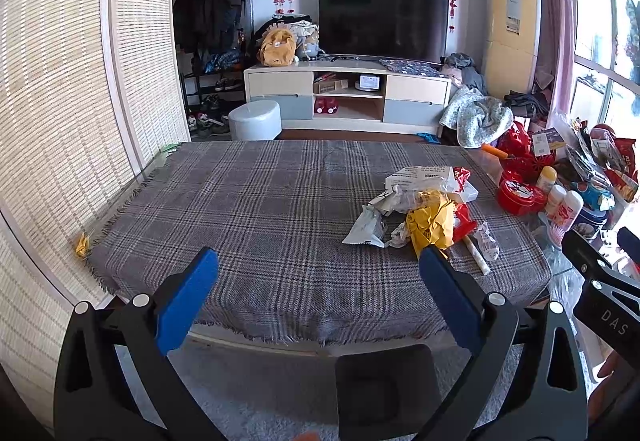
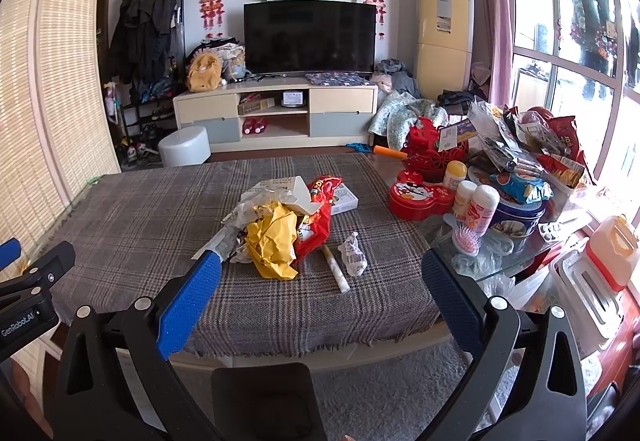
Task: Collect trash
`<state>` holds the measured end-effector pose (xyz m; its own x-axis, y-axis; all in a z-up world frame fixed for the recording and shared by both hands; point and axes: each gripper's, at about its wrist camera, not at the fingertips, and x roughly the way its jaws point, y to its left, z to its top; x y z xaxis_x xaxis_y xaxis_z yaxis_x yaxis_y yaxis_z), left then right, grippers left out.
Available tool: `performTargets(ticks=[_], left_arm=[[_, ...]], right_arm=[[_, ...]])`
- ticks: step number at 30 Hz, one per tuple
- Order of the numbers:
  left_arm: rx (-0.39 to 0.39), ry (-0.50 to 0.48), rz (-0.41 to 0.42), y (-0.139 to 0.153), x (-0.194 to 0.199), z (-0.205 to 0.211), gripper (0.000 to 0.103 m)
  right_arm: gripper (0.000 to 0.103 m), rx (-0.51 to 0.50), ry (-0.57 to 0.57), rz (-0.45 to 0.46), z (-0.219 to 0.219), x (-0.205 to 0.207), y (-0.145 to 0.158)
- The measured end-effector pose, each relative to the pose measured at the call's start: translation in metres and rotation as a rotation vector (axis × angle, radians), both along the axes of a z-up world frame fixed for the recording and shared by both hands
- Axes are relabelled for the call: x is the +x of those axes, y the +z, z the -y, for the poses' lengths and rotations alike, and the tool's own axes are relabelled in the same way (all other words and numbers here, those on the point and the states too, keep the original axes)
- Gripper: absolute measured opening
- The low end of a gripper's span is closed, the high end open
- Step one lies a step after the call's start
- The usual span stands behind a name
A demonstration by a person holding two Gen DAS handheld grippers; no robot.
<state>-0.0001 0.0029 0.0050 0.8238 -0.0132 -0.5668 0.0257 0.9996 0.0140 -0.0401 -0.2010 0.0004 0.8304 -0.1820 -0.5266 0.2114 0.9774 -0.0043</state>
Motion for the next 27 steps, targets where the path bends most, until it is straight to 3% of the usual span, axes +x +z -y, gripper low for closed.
performTargets(ticks=[27], left_arm=[[-0.003, 0.001, 0.002, 0.0, 0.0002, -0.0002, 0.095]], right_arm=[[0.1, 0.003, 0.0, 0.001, 0.0001, 0.0012, 0.0006]])
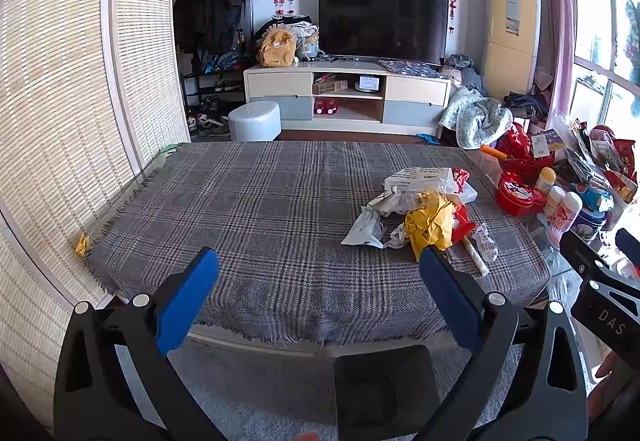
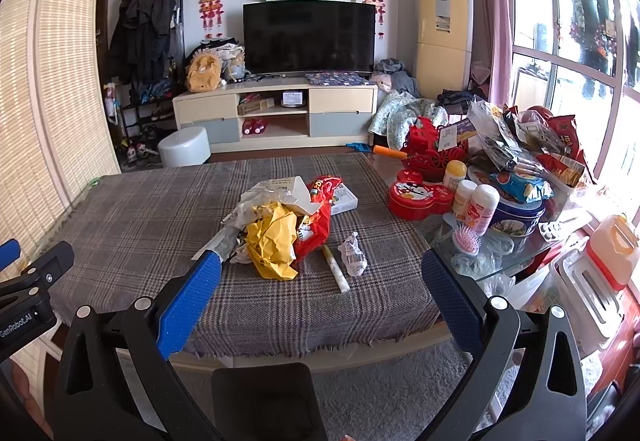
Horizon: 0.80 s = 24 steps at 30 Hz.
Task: Collect trash
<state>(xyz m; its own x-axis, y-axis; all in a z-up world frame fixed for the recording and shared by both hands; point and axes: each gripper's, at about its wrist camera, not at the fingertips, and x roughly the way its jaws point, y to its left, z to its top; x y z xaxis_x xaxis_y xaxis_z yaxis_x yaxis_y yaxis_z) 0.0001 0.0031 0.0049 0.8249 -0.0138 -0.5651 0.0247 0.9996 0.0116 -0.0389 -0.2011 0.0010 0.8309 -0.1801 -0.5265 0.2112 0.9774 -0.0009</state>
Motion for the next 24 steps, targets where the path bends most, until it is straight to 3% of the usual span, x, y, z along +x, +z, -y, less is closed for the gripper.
performTargets(ticks=[24], left_arm=[[0.001, -0.001, 0.0, -0.0004, -0.0009, 0.0011, 0.095]], right_arm=[[0.1, 0.004, -0.003, 0.0, -0.0031, 0.001, -0.0024]])
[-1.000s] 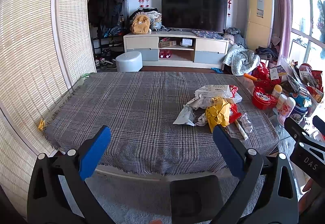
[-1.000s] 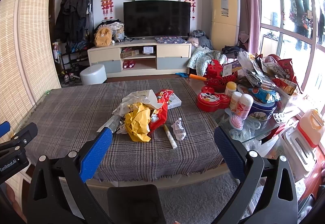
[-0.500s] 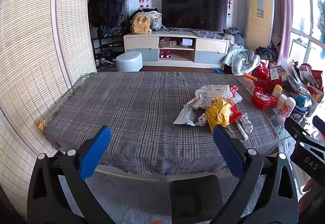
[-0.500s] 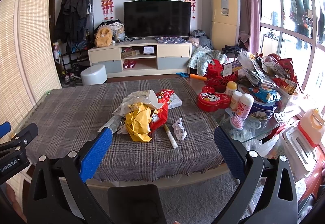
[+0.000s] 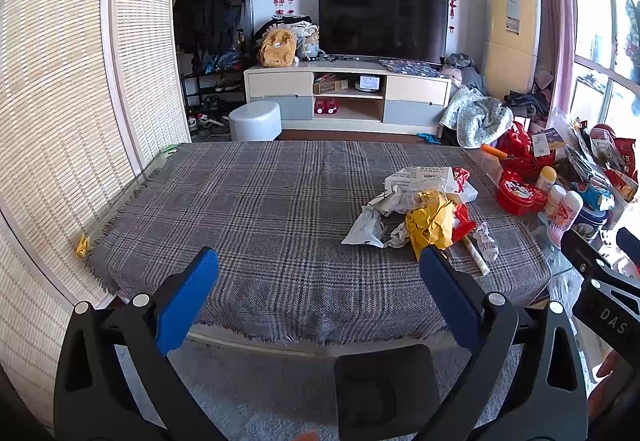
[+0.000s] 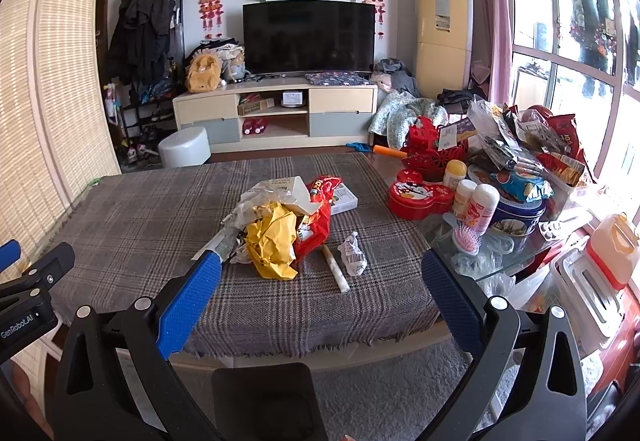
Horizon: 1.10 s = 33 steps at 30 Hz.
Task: Collect trash
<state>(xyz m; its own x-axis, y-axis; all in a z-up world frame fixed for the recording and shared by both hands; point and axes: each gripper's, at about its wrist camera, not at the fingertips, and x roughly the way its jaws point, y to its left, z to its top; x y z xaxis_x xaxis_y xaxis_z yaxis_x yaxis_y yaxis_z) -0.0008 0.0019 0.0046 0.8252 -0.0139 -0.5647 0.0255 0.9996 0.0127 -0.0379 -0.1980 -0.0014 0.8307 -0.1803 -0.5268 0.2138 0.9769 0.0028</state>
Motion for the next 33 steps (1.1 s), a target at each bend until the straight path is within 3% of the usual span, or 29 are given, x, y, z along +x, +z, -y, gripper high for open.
performTargets(ticks=[23, 33], left_arm=[[0.003, -0.002, -0.008, -0.004, 0.001, -0.002, 0.095], [-0.009, -0.014, -0.042, -0.005, 0.016, -0.002, 0.095]], right_arm=[[0.1, 0.002, -0.009, -0.012, 0.001, 0.001, -0.005], [0.1, 0.051, -0.016, 0.002, 0.017, 0.009, -0.005]])
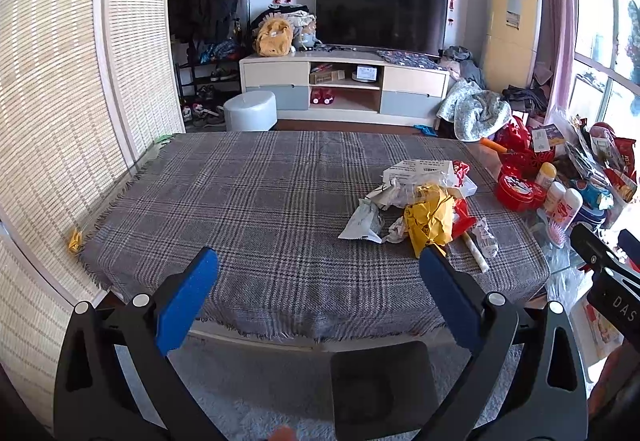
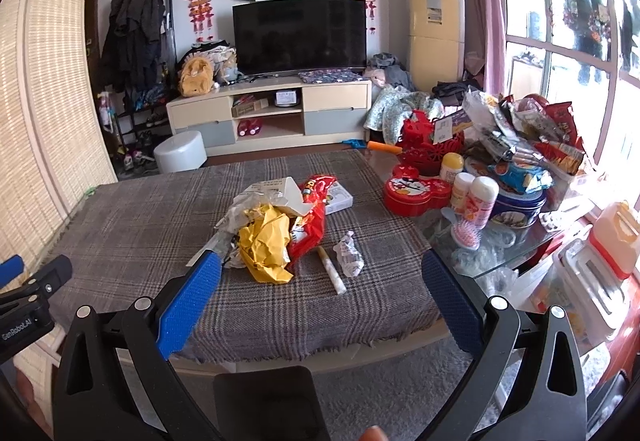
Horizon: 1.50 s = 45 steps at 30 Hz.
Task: Collect trash
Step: 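Grasp the white wrapper strip with the left tool while the right tool grasps the white-and-yellow tube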
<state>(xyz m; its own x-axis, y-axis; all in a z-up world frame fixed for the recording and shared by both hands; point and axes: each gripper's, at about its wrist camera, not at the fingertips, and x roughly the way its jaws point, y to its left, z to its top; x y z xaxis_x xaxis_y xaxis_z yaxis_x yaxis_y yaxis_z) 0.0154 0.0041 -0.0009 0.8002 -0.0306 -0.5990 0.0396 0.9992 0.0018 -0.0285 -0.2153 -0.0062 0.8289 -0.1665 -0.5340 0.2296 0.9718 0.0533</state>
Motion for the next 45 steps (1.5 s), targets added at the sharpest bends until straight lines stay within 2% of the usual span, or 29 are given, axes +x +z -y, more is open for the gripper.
performTargets(ticks=[5, 8, 13, 16, 18, 22, 24, 25, 27, 31, 36, 40, 45], left_arm=[[0.06, -0.018, 0.004, 0.009, 0.022, 0.007, 0.095], [0.113, -0.038, -0.016, 0.003, 0.042, 0.013, 0.095], [0.145, -0.09, -0.101, -0.029, 0.081, 0.025, 0.091], [0.142, -0.127, -0.167, -0.053, 0.103, 0.033, 0.082], [0.137, -0.155, -0.203, -0.065, 0.116, 0.039, 0.077], [0.152, -0.211, -0.258, -0.093, 0.153, 0.052, 0.07], [0.146, -0.23, -0.29, -0.106, 0.17, 0.058, 0.061], [0.139, -0.234, -0.308, -0.112, 0.18, 0.061, 0.059], [0.133, -0.237, -0.334, -0.122, 0.197, 0.063, 0.054], [0.141, -0.239, -0.367, -0.143, 0.221, 0.07, 0.051], [0.13, -0.248, -0.405, -0.165, 0.241, 0.074, 0.048], [0.134, -0.249, -0.432, -0.176, 0.25, 0.076, 0.048], [0.102, -0.257, -0.478, -0.191, 0.256, 0.074, 0.049]], right_arm=[[0.1, 0.056, 0.01, -0.041, 0.02, 0.026, 0.0], [0.1, 0.098, 0.014, -0.088, 0.036, 0.046, -0.008], [0.1, 0.099, 0.029, -0.177, 0.046, 0.078, -0.033], [0.097, 0.131, 0.045, -0.244, 0.052, 0.101, -0.059], [0.083, 0.142, 0.052, -0.287, 0.054, 0.115, -0.074], [0.066, 0.15, 0.073, -0.345, 0.058, 0.14, -0.101], [0.048, 0.182, 0.098, -0.387, 0.061, 0.155, -0.117], [0.045, 0.198, 0.101, -0.406, 0.064, 0.163, -0.125], [0.044, 0.203, 0.092, -0.431, 0.068, 0.174, -0.136], [0.044, 0.213, 0.095, -0.469, 0.07, 0.188, -0.156], [0.038, 0.202, 0.099, -0.521, 0.067, 0.2, -0.175], [0.037, 0.213, 0.104, -0.529, 0.069, 0.205, -0.181], [0.037, 0.205, 0.116, -0.547, 0.07, 0.211, -0.183]])
